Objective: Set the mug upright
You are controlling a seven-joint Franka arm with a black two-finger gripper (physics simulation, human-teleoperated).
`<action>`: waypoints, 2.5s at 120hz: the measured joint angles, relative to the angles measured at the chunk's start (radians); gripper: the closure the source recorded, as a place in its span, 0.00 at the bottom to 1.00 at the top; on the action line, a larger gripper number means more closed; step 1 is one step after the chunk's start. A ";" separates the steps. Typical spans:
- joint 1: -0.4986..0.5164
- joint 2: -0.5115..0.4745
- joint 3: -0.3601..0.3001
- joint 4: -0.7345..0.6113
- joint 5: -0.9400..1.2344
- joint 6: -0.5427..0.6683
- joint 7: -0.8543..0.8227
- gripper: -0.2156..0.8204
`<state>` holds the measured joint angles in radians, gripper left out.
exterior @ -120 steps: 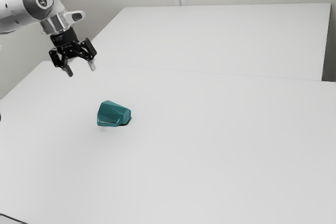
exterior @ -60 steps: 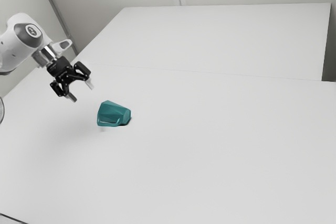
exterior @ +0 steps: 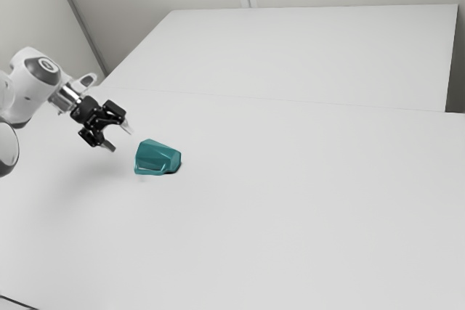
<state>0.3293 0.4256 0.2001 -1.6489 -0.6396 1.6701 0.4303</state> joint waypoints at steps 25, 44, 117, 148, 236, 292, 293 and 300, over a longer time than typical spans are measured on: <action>0.021 0.032 -0.001 -0.010 -0.076 0.011 0.096 0.21; 0.022 0.034 -0.001 -0.040 -0.127 0.013 0.153 0.21; 0.016 0.026 -0.009 -0.104 -0.235 0.056 0.359 0.21; 0.010 0.027 -0.020 -0.108 -0.260 0.060 0.406 0.21; 0.005 0.031 -0.068 -0.145 -0.282 0.069 0.451 0.58; -0.001 0.020 -0.089 -0.143 -0.295 0.070 0.449 0.93; -0.001 0.020 -0.089 -0.143 -0.295 0.070 0.449 0.93; -0.004 0.012 -0.090 -0.143 -0.295 0.070 0.448 0.92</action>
<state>0.3256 0.4376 0.1105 -1.7921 -0.9347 1.7401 0.8783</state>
